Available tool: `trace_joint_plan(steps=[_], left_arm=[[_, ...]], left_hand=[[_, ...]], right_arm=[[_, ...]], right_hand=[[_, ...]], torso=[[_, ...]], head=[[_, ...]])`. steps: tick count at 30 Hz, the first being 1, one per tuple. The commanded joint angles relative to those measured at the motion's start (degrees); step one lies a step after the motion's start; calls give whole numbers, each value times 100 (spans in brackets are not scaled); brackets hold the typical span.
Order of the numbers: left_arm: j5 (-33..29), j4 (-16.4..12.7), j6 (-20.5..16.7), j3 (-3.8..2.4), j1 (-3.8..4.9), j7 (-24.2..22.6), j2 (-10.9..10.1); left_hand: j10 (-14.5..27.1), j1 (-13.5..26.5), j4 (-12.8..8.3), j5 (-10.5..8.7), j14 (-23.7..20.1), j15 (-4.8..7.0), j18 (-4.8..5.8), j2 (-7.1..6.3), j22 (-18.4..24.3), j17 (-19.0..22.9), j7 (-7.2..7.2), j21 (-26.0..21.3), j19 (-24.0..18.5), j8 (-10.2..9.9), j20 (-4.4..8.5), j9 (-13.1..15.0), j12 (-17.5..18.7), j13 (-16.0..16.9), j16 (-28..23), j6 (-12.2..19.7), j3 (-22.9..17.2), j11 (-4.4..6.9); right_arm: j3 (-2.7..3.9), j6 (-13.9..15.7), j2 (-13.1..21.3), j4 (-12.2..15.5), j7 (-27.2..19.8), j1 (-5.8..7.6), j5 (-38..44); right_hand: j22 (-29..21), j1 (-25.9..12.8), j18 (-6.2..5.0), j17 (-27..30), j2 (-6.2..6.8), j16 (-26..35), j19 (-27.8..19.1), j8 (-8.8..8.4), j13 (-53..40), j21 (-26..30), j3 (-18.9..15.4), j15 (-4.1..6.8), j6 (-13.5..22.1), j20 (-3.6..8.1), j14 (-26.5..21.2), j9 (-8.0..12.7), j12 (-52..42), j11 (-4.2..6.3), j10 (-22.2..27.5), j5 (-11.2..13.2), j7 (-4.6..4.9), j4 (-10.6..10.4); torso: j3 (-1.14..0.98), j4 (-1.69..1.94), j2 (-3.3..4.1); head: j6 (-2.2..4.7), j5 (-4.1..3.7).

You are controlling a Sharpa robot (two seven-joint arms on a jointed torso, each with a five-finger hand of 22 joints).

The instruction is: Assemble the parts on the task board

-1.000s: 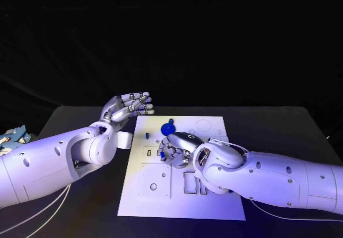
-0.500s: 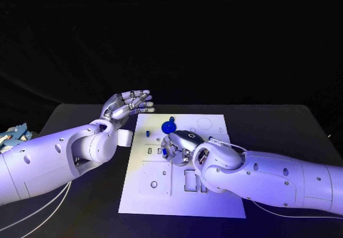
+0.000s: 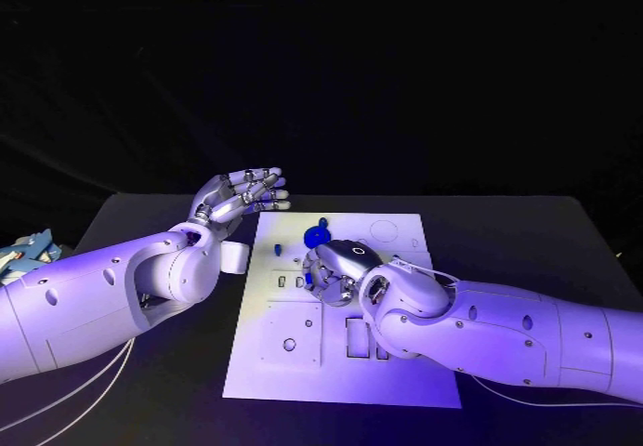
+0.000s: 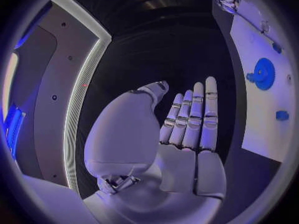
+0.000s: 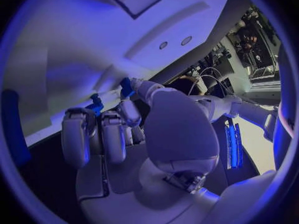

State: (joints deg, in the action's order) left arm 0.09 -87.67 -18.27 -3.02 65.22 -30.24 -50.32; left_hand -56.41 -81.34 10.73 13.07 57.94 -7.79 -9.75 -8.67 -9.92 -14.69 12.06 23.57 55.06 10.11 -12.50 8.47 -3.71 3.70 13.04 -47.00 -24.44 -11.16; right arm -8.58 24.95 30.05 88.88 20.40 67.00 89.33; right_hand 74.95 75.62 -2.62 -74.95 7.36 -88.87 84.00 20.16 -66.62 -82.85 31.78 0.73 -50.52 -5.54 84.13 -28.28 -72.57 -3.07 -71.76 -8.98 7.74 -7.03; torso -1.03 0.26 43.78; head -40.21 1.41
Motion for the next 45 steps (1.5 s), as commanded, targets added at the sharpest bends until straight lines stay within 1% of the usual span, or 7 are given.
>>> trace_joint_plan(steps=[1, 7, 14, 28, 33, 39, 45], left_arm=[[-14, -10, 96, -3, 6, -40, 10], [-14, -4, 74, -3, 6, -57, 3], [-14, -5, 72, -3, 6, -57, -3], [-14, -5, 76, -3, 6, -46, -11], [-14, -3, 79, -3, 6, -42, -13], [-14, -3, 80, -3, 6, -32, -17], [-15, -7, 76, -3, 6, -29, -21]], left_hand=[[24, 56, -28, -39, -41, -3, -41, -10, -7, -10, 242, 21, -33, -35, -11, -5, 11, -7, -17, 21, 11, 3], [29, 61, -30, -39, -42, -4, -41, -10, -8, -12, 245, 24, -36, -37, -12, -5, 12, -7, -20, 19, 11, 1], [29, 61, -30, -39, -42, -4, -41, -10, -8, -12, 245, 24, -36, -37, -12, -5, 12, -7, -20, 19, 11, 1], [29, 61, -30, -39, -42, -4, -41, -10, -8, -12, 245, 24, -36, -37, -12, -5, 12, -7, -20, 19, 11, 1], [29, 61, -30, -39, -42, -4, -41, -10, -8, -12, 245, 24, -36, -37, -12, -5, 12, -7, -20, 19, 11, 1], [29, 61, -30, -39, -42, -4, -41, -10, -8, -12, 245, 24, -36, -37, -12, -5, 12, -7, -20, 19, 11, 1], [29, 61, -30, -39, -42, -4, -41, -10, -8, -12, 245, 24, -36, -37, -12, -5, 12, -7, -20, 19, 11, 1]], right_arm=[[-4, -75, -29, -59, 16, -22, 91], [-4, -180, -45, -119, 53, -33, 60], [-4, -243, -47, -129, 74, -37, 50], [-4, -236, -41, -102, 99, -38, 32], [-4, -194, -34, -105, 96, -38, 29], [-4, -113, -30, -107, 54, -37, 16], [-4, -89, -27, -111, -5, -35, -20]], right_hand=[[1005, -52, 63, -1145, -21, 17, 104, 110, -3, 2, -6, 21, -86, 23, 499, -182, -34, 16, -40, -6, -27, -9], [1005, -117, 63, -1137, 8, 21, 103, 116, -8, 6, -27, 23, -80, 27, 498, -180, -36, 17, -50, 22, -28, -38], [996, -142, 59, -1124, 24, 26, 95, 117, 8, 20, -35, 24, -73, 28, 495, -178, -23, 17, -39, 29, -28, -48], [971, -238, 49, -1104, 122, 36, 70, 97, 100, 66, -69, 17, -12, 27, 489, -156, 63, 4, 49, 59, -9, -86], [940, -286, 37, -1067, 188, 52, 39, 64, 209, 118, -85, 1, 55, 17, 480, -132, 158, -18, 154, 77, 18, -108], [852, -341, 4, -950, 307, 105, -49, -73, 530, 266, -87, -61, 281, -29, 448, -42, 433, -97, 462, 117, 113, -134], [779, -395, -24, -828, 394, 164, -120, -189, 738, 392, -101, -114, 436, -79, 414, 61, 600, -158, 660, 188, 179, -181]], torso=[[1, 5, 2], [1, -5, 0], [2, -3, -2], [-3, -5, 0], [1, -6, -5], [-5, -5, -4], [0, -7, -2]], head=[[-6, 4], [-29, 14], [-32, 11], [-34, 8], [-39, 12], [-29, 21], [-35, 20]])
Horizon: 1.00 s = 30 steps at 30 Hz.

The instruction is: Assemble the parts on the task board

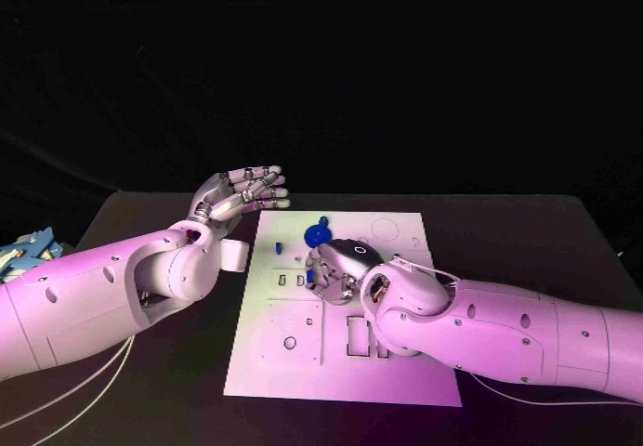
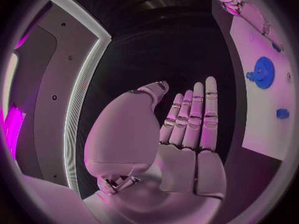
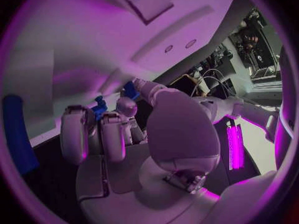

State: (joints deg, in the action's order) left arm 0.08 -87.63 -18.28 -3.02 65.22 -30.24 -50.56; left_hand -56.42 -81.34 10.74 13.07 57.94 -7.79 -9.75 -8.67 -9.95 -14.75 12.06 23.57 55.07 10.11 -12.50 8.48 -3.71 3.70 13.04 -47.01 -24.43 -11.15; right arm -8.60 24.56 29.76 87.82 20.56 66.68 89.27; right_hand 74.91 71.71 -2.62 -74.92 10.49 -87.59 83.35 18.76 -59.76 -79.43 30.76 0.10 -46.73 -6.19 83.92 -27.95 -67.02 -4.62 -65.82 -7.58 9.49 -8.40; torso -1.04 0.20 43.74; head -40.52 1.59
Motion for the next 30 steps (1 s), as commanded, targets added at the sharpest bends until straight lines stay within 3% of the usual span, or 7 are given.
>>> trace_joint_plan(steps=[1, 7, 10, 18, 23, 26, 30], left_arm=[[-13, -12, 77, -3, 6, -29, 2], [-13, -16, 73, -3, 6, -26, -3], [-13, -17, 72, -3, 6, -25, -7], [-6, -13, 66, -3, 6, 11, -9], [211, 3, 78, -1, 6, 394, -33], [672, 13, 227, 0, 6, 958, -61], [1556, -25, 569, 1, 6, 1719, -78]], left_hand=[[30, 61, -31, -40, -42, -4, -41, -10, -6, -7, 245, 24, -36, -37, -12, -7, 12, -7, -20, 20, 10, 1], [45, 72, -49, -38, -41, -6, -43, -1, -12, -22, 249, 41, -44, -48, -14, -10, 11, -7, -31, 31, 1, -3], [45, 72, -49, -38, -41, -6, -43, -1, -12, -22, 249, 41, -44, -48, -14, -10, 11, -7, -31, 31, 1, -3], [47, 64, -64, -38, -39, -4, -45, -2, -15, -27, 246, 47, -45, -48, -13, -8, 10, -6, -32, 17, -4, -1], [-209, 166, -100, -51, 282, 92, -71, 0, -118, -176, 200, 274, 109, -30, 50, 6, -84, 26, 142, -81, -7, 76], [-621, 410, 16, -56, 859, 277, -79, -42, -346, -523, 101, 730, 451, 71, 220, 54, -225, 67, 680, -296, 38, 219], [-1084, 749, 357, -68, 1597, 518, -73, -30, -881, -1521, -50, 1686, 937, 191, 469, 122, -648, 289, 2185, -378, 159, 411]], right_arm=[[-1, -47, 2, -5, -31, -4, -20], [-1, -19, 9, -20, -128, -2, -93], [-1, 26, 19, -23, -214, -1, -146], [-1, 349, 112, 63, -473, 0, -281], [20, 823, 361, 276, -1004, 47, -729], [40, 1013, 589, 427, -1539, 150, -1298], [81, 1083, 940, 618, -2038, 319, -2073]], right_hand=[[777, -17, -26, -823, 93, 41, -60, -63, 63, 62, -7, -57, 75, -20, 432, 45, 53, -10, 75, 74, 11, -56], [753, -99, -36, -760, 207, 78, -78, -162, 149, 116, -124, -87, 206, -54, 415, 167, 109, -43, 155, 327, 39, -149], [733, -131, -44, -724, 267, 102, -94, -216, 200, 165, -481, -106, 296, -73, 406, 260, 130, -62, 215, 472, 62, -300], [731, 271, -50, -694, 24, 135, -88, -322, 257, 225, -1733, -147, 386, -114, 399, 487, 106, -115, 277, 456, 113, -752], [729, 511, -53, -685, -105, 143, -88, -337, 209, 246, -1819, -146, 384, -112, 399, 546, 46, -115, 228, 355, 114, -778], [651, 703, -87, -631, -188, 175, -170, -283, 181, 397, -1763, -136, 292, -107, 382, 567, 11, -100, 225, 78, 98, -752], [640, 794, -94, -614, -285, 188, -182, -196, 155, 433, -1655, -114, 175, -88, 379, 571, -25, -74, 201, -166, 72, -760]], torso=[[1, -1, 2], [0, 2, 1], [3, 5, 2], [1, 8, -1], [2, -1, -20], [8, -20, -23], [15, -29, -41]], head=[[-3, 1], [-28, 7], [-31, 5], [-24, 14], [-9, 41], [14, 65], [30, 77]])
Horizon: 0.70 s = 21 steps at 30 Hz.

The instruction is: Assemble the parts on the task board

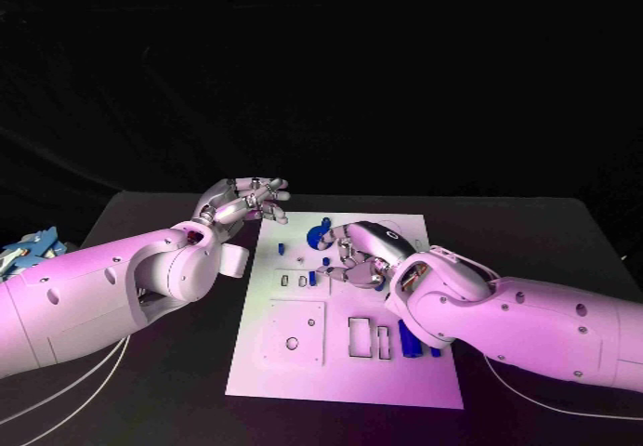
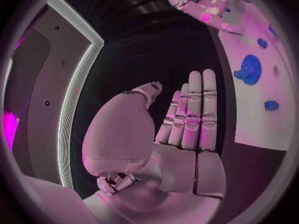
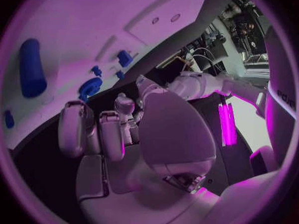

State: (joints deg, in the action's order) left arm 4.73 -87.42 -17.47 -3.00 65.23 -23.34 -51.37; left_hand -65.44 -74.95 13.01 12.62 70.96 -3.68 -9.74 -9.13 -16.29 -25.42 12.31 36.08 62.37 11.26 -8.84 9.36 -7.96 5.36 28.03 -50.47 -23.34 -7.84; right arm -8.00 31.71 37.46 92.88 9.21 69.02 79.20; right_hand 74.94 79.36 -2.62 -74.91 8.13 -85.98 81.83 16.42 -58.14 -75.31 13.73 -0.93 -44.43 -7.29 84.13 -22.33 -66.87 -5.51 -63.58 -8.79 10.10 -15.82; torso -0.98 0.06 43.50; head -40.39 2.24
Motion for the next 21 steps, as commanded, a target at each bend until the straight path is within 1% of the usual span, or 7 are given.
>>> trace_joint_plan(steps=[1, 2, 4, 7, 14, 19, 21], left_arm=[[1244, -56, 559, -1, 5, 1183, 1], [1401, -66, 631, -1, 5, 1374, -2], [1628, -74, 734, -1, 5, 1686, -8], [1989, -61, 934, -1, 6, 2264, -15], [3208, -14, 1616, 0, 9, 3608, 47], [4064, -125, 1813, 0, 10, 4282, 99], [4305, -170, 1893, -1, 22, 4486, 102]], left_hand=[[-191, 92, 177, -24, 236, 141, -64, -9, -492, -898, -115, 819, 204, 167, 162, 83, -456, 284, 1271, -39, 94, 130], [-191, 92, 177, -24, 236, 141, -64, -9, -492, -898, -115, 819, 204, 167, 162, 83, -456, 284, 1271, -39, 94, 130], [-296, 187, 301, -10, 612, 254, -14, 37, -1316, -2440, -227, 1750, 388, 450, 248, 237, -1129, 736, 2967, -140, 231, 261], [354, 467, 358, 10, 828, 281, 156, 272, -2929, -3975, -291, 3167, 415, 1112, 239, 656, -2887, 2048, 4459, 165, 435, 291], [523, 846, 377, 7, 1403, 422, 346, 361, -4263, -5101, -474, 4100, 923, 2215, 349, 1269, -4489, 3098, 5359, 347, 589, 468], [-243, 953, 380, 2, 1607, 541, 416, 347, -4641, -5528, -623, 4304, 1154, 2747, 450, 1619, -5694, 4523, 5645, 289, 686, 601], [-352, 1035, 382, 0, 1651, 574, 439, 335, -4762, -5629, -661, 4365, 1237, 2878, 483, 1724, -5863, 4732, 5709, 293, 747, 636]], right_arm=[[28, 377, 243, 142, -970, 126, -1245], [36, 386, 329, 168, -1047, 183, -1488], [45, 380, 455, 189, -1135, 275, -1901], [53, 367, 626, 175, -1223, 399, -2484], [61, 395, 820, -2, -1322, 581, -3139], [62, 345, 864, -77, -1283, 621, -3264], [62, 334, 876, -100, -1264, 629, -3274]], right_hand=[[640, 20, -94, -614, -54, 29, -26, 55, -7, 17, 52, -8, -78, 24, 358, 7, -43, 18, -24, -51, 7, -27], [640, 12, -94, -612, -56, 30, -26, 72, -13, 18, 54, -6, -99, 26, 357, 4, -49, 21, -30, -57, 2, -34], [640, -37, -96, -608, -63, 35, -26, 161, -23, 29, 59, 11, -191, 39, 358, -13, -68, 42, -43, -92, -23, -57], [644, -71, -95, -610, -95, 36, -21, 229, -36, 30, 84, 27, -228, 54, 359, -24, -86, 59, -60, -179, -41, -61], [663, -93, -88, -625, -91, 30, -2, 301, -51, 6, 96, 40, -260, 67, 365, -40, -106, 75, -80, -251, -58, -55], [652, -95, -93, -607, -90, 39, -13, 306, -39, 25, 97, 41, -262, 68, 360, -41, -99, 76, -71, -257, -59, -55], [656, -96, -91, -602, -90, 42, -9, 306, -41, 19, 97, 41, -261, 68, 359, -41, -100, 76, -73, -258, -59, -55]], torso=[[8, -16, -20], [8, -18, -21], [6, -25, -29], [9, -33, -41], [1, -41, -70], [5, -41, -73], [3, -39, -75]], head=[[8, 12], [0, 15], [-1, 34], [39, 18], [48, 36], [39, 72], [35, 81]])
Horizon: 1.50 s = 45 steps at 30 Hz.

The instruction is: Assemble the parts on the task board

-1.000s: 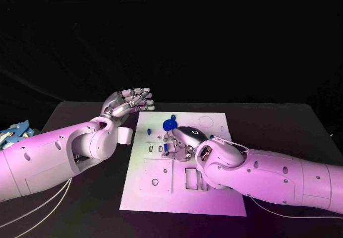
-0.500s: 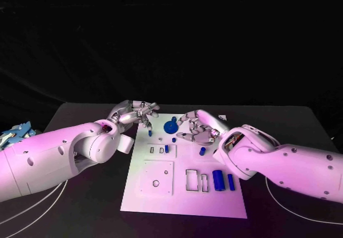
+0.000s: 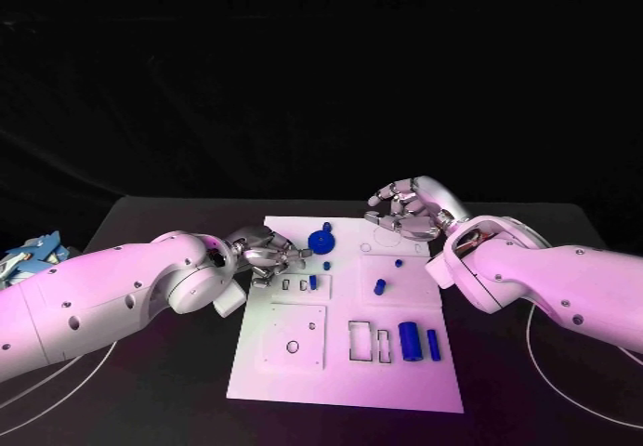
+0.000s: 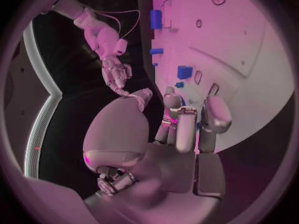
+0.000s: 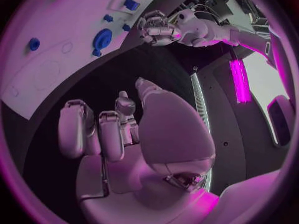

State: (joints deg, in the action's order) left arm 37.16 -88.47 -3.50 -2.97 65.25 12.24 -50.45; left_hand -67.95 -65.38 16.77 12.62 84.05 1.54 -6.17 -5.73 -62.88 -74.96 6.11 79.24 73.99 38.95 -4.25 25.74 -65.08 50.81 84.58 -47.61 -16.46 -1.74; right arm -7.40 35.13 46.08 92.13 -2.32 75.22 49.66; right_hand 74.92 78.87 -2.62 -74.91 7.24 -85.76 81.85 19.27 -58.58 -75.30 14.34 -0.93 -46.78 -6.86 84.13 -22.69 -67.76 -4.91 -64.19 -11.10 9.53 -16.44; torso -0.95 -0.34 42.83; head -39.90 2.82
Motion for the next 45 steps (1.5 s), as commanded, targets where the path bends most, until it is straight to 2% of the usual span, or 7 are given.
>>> trace_joint_plan(steps=[1, 5, 14, 24, 33, 39, 45], left_arm=[[1188, -84, 530, -3, 40, 1023, 15], [1537, -116, 629, -3, 153, 1305, 63], [1736, -131, 677, -3, 307, 1556, 169], [1784, -5, 733, 3, 398, 1725, 335], [1809, 361, 994, 120, 504, 1923, 662], [1823, 532, 1109, 223, 599, 2035, 842], [1827, 654, 1160, 262, 642, 2043, 1009]], left_hand=[[-168, 133, 7, -2, 366, 69, 97, -24, -177, -733, -63, 84, 125, 183, 41, 148, -240, 303, 90, 1, 108, 45], [-337, 295, 12, -40, 401, 118, 134, -54, -362, -825, -126, 171, 245, 378, 87, 329, -451, 589, 147, -5, 254, 101], [-404, 462, 17, -107, 413, 154, 153, -63, -463, -856, -172, 218, 306, 527, 121, 495, -534, 708, 166, 7, 387, 141], [-421, 517, 17, -189, 423, 169, 164, -32, -518, -889, -189, 242, 338, 584, 135, 571, -556, 743, 186, 23, 431, 156], [-382, 488, 11, -127, 426, 173, 167, 40, -534, -902, -191, 250, 344, 597, 141, 615, -521, 697, 194, 68, 410, 159], [-374, 488, 12, -125, 439, 173, 176, 41, -579, -946, -190, 267, 370, 597, 141, 617, -513, 685, 219, 71, 410, 159], [-373, 489, 13, -124, 442, 173, 177, 43, -582, -957, -189, 268, 371, 596, 141, 618, -512, 684, 225, 75, 411, 158]], right_arm=[[2, -10, 19, -38, -102, 14, -321], [2, -21, 31, -79, -65, 22, -307], [2, -49, 25, -177, 8, 26, -267], [1, -87, -10, -315, 67, 23, -244], [-2, -115, -36, -411, 114, 11, -233], [-4, -119, -28, -434, 133, 8, -229], [-5, -124, -28, -449, 143, 5, -228]], right_hand=[[660, -48, -90, -602, 0, 20, -8, 22, 1, 13, 35, 41, -27, 25, 359, -6, -12, 16, -13, -27, -1, 6], [658, -55, -91, -600, 3, 21, -10, 24, 9, 17, 34, 42, -23, 27, 358, -5, -7, 17, -7, -31, -1, 4], [655, -78, -92, -583, 15, 31, -13, 28, 17, 25, 26, 44, -6, 30, 354, -4, -3, 17, -3, -38, -1, -2], [641, -90, -98, -565, 21, 40, -26, 31, 28, 51, 23, 44, 2, 31, 349, -4, 5, 17, 5, -41, -1, -4], [635, -96, -100, -560, 22, 44, -32, 33, 33, 65, 27, 46, 16, 33, 347, -2, 8, 18, 9, -64, -1, -1], [629, -100, -103, -548, 22, 51, -38, 36, 48, 76, 29, 46, 24, 33, 344, -1, 19, 17, 21, -80, -1, 0], [624, -103, -105, -539, 21, 56, -43, 39, 50, 87, 32, 47, 29, 34, 342, -1, 20, 18, 22, -92, -1, 0]], torso=[[-3, 0, -9], [-7, -10, -7], [-7, -10, -36], [-18, 31, -112], [-24, 40, -177], [-28, 39, -181], [-25, 36, -185]], head=[[-16, 26], [-18, 54], [-37, 91], [-55, 86], [-69, 83], [-67, 76], [-49, 70]])
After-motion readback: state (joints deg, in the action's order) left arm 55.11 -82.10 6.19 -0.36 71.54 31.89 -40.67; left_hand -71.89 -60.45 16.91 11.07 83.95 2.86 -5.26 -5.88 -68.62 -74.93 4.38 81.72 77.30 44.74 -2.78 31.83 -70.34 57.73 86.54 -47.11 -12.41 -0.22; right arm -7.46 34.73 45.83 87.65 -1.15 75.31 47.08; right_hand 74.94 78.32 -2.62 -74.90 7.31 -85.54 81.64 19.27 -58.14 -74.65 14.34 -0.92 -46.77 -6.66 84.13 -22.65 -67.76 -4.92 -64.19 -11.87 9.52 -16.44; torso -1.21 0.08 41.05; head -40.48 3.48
